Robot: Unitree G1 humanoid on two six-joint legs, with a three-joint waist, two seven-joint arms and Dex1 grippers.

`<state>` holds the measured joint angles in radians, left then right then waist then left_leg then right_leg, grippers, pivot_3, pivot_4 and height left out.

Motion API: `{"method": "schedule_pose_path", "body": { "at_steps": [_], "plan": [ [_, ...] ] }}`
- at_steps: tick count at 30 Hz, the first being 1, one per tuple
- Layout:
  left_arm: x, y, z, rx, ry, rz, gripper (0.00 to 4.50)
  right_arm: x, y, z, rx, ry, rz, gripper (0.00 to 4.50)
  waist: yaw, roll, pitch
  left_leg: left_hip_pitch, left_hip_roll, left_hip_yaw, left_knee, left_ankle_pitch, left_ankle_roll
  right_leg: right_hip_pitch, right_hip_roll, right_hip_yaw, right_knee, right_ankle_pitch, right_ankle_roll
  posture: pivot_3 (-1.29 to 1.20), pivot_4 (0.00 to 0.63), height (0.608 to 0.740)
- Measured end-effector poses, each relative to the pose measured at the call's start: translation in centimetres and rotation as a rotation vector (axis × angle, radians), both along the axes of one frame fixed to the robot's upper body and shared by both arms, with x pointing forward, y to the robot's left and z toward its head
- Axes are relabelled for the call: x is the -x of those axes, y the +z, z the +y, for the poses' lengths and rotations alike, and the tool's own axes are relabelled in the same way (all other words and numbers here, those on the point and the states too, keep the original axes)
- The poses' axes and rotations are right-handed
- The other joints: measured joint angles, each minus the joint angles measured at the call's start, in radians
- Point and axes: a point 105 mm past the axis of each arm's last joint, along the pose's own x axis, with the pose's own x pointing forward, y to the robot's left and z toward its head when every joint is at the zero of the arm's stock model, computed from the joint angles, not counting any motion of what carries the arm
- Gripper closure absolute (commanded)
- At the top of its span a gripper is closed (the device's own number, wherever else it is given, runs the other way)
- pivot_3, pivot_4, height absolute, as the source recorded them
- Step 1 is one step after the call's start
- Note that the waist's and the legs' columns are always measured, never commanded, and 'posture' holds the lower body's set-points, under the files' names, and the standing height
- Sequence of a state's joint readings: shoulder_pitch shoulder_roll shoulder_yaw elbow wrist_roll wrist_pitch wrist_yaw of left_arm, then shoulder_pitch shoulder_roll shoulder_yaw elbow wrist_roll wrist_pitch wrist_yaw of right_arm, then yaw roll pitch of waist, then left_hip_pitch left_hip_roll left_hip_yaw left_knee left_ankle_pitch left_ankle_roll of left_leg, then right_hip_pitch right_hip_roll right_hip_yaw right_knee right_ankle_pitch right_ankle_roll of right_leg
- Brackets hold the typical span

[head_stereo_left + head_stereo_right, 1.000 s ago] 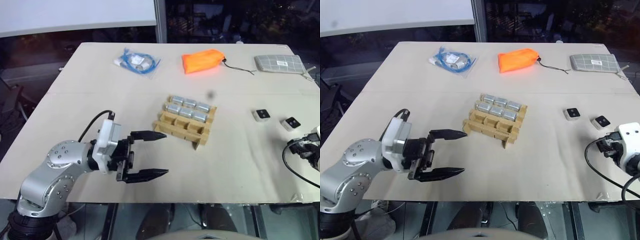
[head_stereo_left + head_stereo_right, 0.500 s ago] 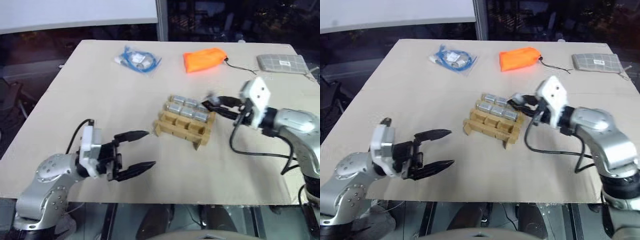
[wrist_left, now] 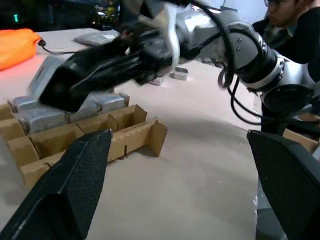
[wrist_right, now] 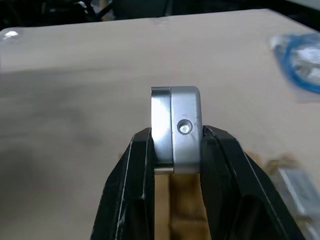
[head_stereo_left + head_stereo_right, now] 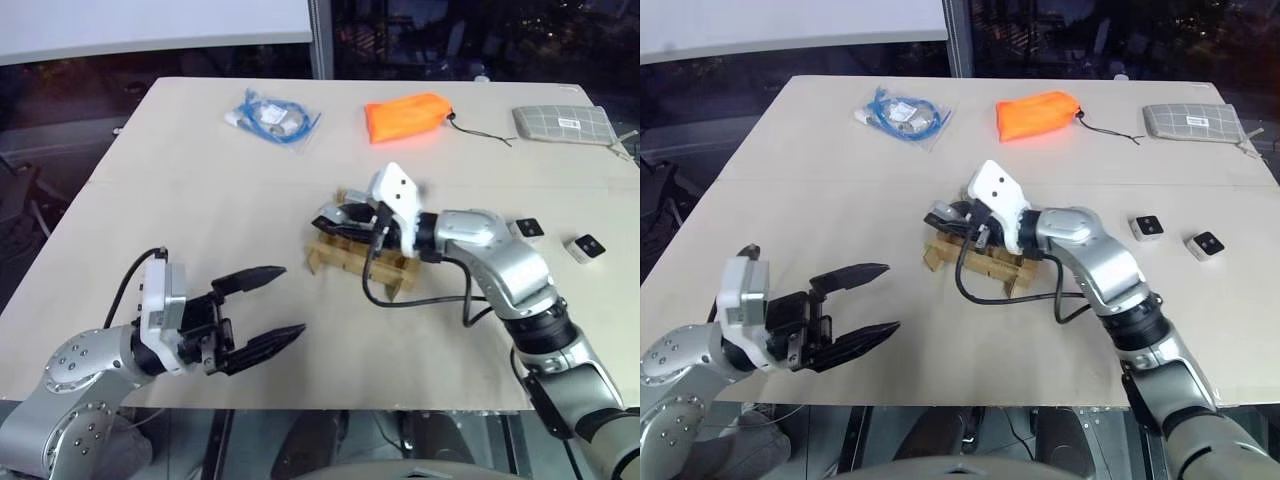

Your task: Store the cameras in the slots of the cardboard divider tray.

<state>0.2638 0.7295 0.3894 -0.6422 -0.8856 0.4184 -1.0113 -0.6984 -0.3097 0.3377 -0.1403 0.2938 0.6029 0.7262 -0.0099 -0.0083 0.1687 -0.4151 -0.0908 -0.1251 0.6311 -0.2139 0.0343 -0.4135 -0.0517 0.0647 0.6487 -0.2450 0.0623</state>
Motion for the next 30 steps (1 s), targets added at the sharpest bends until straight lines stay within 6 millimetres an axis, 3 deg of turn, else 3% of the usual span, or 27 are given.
{"method": "schedule_pose_path", "body": {
  "at_steps": [10, 16, 22, 30],
  "plan": [
    [-0.6, -0.1, 0.9, 0.003, 0.141, 0.021, 0.00, -1.1, -1.3, -0.2, 0.045, -0.036, 0.000, 3.79, -0.007, 0.000, 0.000, 0.001, 0.000, 0.001, 0.000, 0.000, -0.001, -0.002, 0.001, 0.002, 0.005, 0.000, 0.000, 0.00, 0.150, 0.740],
    [-0.7, -0.5, 1.7, -0.004, 0.183, 0.032, 0.00, -1.2, -1.3, 0.6, 0.052, -0.010, -0.011, 3.79, -0.007, 0.000, 0.000, 0.001, 0.000, 0.002, 0.001, 0.000, -0.001, -0.002, 0.001, 0.003, 0.007, 0.000, 0.000, 0.00, 0.150, 0.740],
    [-0.9, -0.7, 2.8, -0.010, 0.235, 0.026, 0.00, -1.4, -3.1, 0.9, 0.139, -0.002, -0.008, 3.79, -0.006, 0.000, 0.000, 0.001, 0.000, 0.002, 0.001, 0.000, -0.002, -0.002, 0.001, 0.003, 0.008, 0.000, 0.000, 0.00, 0.150, 0.740],
    [0.1, -1.6, 4.9, -0.011, 0.318, 0.033, 0.00, -1.8, -3.5, 0.2, 0.202, -0.008, -0.021, 3.79, -0.009, 0.000, 0.000, 0.001, 0.000, 0.002, 0.001, 0.000, -0.002, -0.003, 0.001, 0.003, 0.008, 0.000, 0.000, 0.00, 0.150, 0.740]
  ]
}}
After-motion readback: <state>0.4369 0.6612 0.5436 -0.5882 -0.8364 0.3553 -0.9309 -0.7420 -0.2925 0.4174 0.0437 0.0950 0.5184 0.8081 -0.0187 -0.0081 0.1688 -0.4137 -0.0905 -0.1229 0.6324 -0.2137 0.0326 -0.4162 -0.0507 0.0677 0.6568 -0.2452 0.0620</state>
